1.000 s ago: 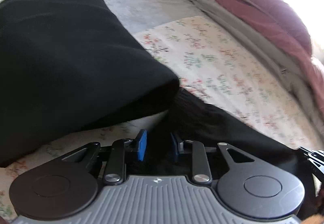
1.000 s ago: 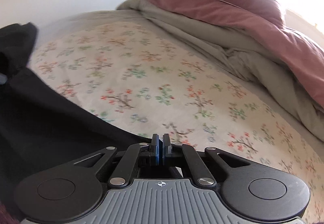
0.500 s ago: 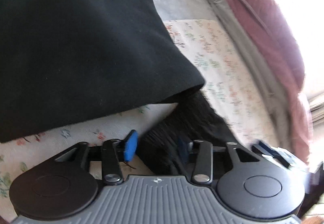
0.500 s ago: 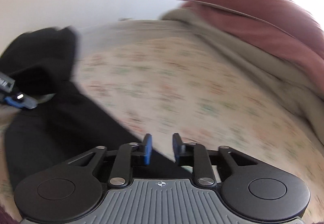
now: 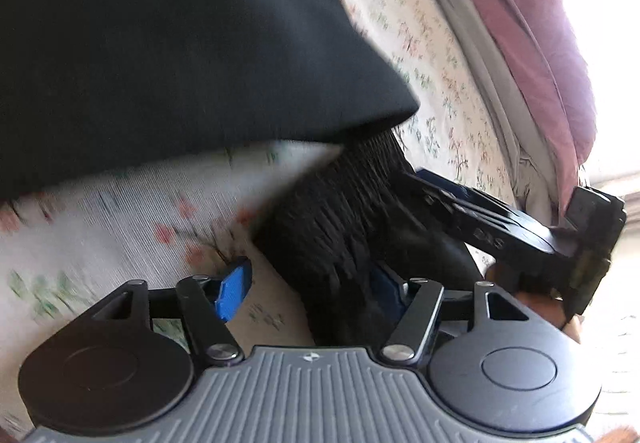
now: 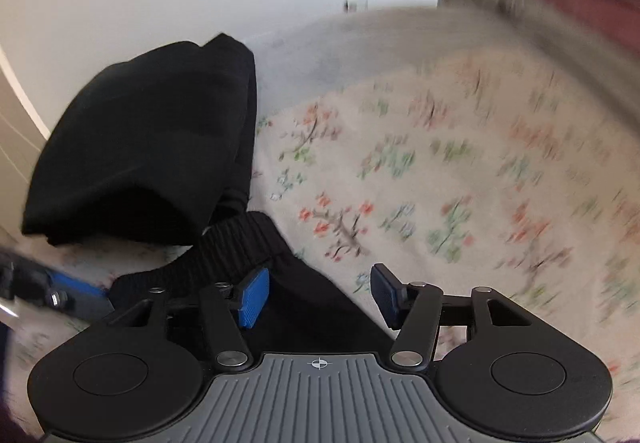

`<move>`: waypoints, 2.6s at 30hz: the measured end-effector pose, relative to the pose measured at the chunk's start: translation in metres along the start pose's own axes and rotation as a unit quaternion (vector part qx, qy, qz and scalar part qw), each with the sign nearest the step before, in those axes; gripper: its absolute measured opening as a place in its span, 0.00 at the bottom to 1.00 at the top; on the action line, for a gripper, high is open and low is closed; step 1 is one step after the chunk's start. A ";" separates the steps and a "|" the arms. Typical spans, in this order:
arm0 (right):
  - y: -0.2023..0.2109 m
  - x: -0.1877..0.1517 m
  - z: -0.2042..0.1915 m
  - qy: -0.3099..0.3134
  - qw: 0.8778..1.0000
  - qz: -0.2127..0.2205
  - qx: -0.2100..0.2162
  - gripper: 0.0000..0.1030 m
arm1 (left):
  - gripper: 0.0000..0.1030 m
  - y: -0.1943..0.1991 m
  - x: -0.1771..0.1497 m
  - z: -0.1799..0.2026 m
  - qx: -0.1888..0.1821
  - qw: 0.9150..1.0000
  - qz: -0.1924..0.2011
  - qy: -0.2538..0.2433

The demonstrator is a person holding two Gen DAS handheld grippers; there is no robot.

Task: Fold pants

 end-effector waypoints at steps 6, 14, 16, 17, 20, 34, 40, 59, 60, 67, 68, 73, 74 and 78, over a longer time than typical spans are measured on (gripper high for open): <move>0.001 0.000 -0.018 0.034 0.999 0.011 0.028 0.15 | 0.41 -0.010 -0.003 0.014 0.009 0.999 0.051 -0.017; 0.031 0.029 -0.023 0.105 0.986 0.086 -0.097 0.06 | 0.41 -0.008 -0.002 0.048 0.022 0.986 0.136 -0.091; 0.006 0.013 -0.025 0.131 0.982 0.031 -0.131 0.12 | 0.42 -0.015 0.001 0.046 0.045 0.986 0.133 -0.092; 0.000 0.006 -0.026 0.155 0.975 0.015 -0.161 0.18 | 0.43 -0.016 0.001 0.048 0.052 0.985 0.135 -0.098; 0.048 -0.003 -0.022 0.113 0.965 0.080 -0.221 0.23 | 0.47 -0.014 0.000 0.059 0.062 0.980 0.146 -0.123; 0.282 -0.361 -0.008 -0.294 0.896 -0.025 -0.332 0.50 | 0.60 0.001 -0.036 0.103 0.110 0.929 0.257 -0.245; 0.328 -0.433 -0.035 -0.316 0.873 -0.027 -0.370 0.56 | 0.71 -0.033 -0.087 0.135 0.093 0.900 0.217 -0.366; 0.444 -0.586 0.005 -0.409 0.779 -0.015 -0.475 0.61 | 0.73 -0.084 -0.133 0.116 0.151 0.887 0.151 -0.410; 0.453 -0.596 0.006 -0.426 0.762 -0.013 -0.488 0.61 | 0.73 -0.083 -0.133 0.118 0.151 0.888 0.157 -0.406; 0.466 -0.579 -0.007 -0.432 0.764 0.013 -0.480 0.62 | 0.73 -0.078 -0.157 0.147 0.110 0.859 0.204 -0.455; 0.464 -0.574 -0.010 -0.424 0.769 0.010 -0.478 0.62 | 0.73 -0.078 -0.162 0.152 0.104 0.853 0.209 -0.467; 0.451 -0.572 -0.003 -0.439 0.779 0.007 -0.448 0.63 | 0.74 -0.087 -0.182 0.173 0.082 0.850 0.180 -0.488; 0.448 -0.574 -0.004 -0.448 0.777 0.003 -0.442 0.63 | 0.76 -0.089 -0.187 0.180 0.079 0.847 0.173 -0.496; 0.443 -0.570 -0.002 -0.444 0.784 0.005 -0.434 0.64 | 0.91 -0.100 -0.207 0.229 0.045 0.840 0.145 -0.521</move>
Point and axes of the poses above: each gripper's, at about its wrist camera, not at the fingertips, and y roughly against the way its jaws point, z to its right, x to its top, the point moved 9 cm from there along -y, roughly the way its jaws point, and after that the axes turned 14 degrees about y, right-handed, at the moved point
